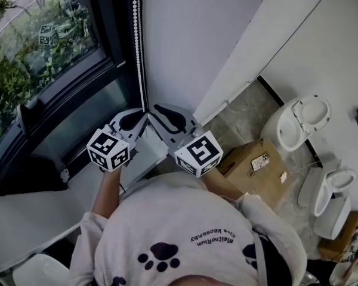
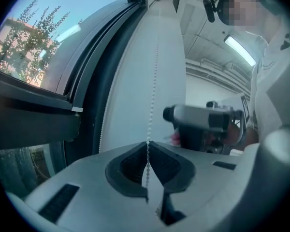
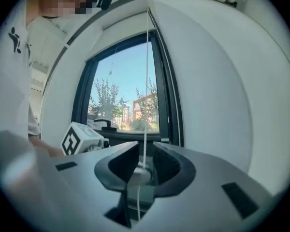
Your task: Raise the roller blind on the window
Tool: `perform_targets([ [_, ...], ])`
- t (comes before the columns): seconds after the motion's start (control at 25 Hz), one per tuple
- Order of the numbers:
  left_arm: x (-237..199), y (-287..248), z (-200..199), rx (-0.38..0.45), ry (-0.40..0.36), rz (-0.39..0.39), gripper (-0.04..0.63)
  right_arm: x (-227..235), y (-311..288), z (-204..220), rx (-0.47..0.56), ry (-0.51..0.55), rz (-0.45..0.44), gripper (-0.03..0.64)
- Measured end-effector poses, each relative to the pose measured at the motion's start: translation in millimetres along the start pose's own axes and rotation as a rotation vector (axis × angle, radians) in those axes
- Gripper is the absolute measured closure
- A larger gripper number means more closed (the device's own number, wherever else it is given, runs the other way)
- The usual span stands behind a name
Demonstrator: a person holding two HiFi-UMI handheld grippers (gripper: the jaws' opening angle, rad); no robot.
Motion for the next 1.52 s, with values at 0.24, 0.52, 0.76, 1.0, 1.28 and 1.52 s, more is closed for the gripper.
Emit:
perform_targets([
  [0.24, 9.9, -5.2, 12.3, -0.006, 0.001, 0.028, 0.575, 5.1, -19.2, -46.4, 0.051, 0.039, -0.028, 0.535],
  [0.52, 13.5, -6.2, 16.7, -0.003, -0.009, 0.031, 0.575, 1.9, -23.2, -55.8, 0.057, 0.098, 0.000, 0.603],
  [0.76, 8.6, -7.1, 42.5, -0.005, -0.011, 0.015, 0.575, 3.8, -26.3, -31.3, 0.012, 0.078, 0.008, 0.604],
  [1.0, 5.0, -9.7, 69.4, -0.007, 0.011, -0.006, 0.575, 2.7, -25.0, -5.5, -0.016, 0.080, 0.027, 0.604],
  [1.28, 7.3, -11.1, 84.5, -0.013, 0.007, -0.030, 0.574, 4.6, -24.3, 10.5, -0.020, 0.063, 0.029, 0.604],
  [1.52, 16.4, 0.9, 63.4, 0.064, 0.004, -0.076, 0.574, 2.7, -23.5, 8.1, 0.008, 0.066, 0.029, 0.604],
])
Point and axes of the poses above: the fingertips, and each gripper's own axes: y backward along the fingers, x to its right, z out of its underside, the point moved 9 cm from there along y, backward along the fingers, and after that the axes turned 2 degrees about -z, right-handed, at the moved point
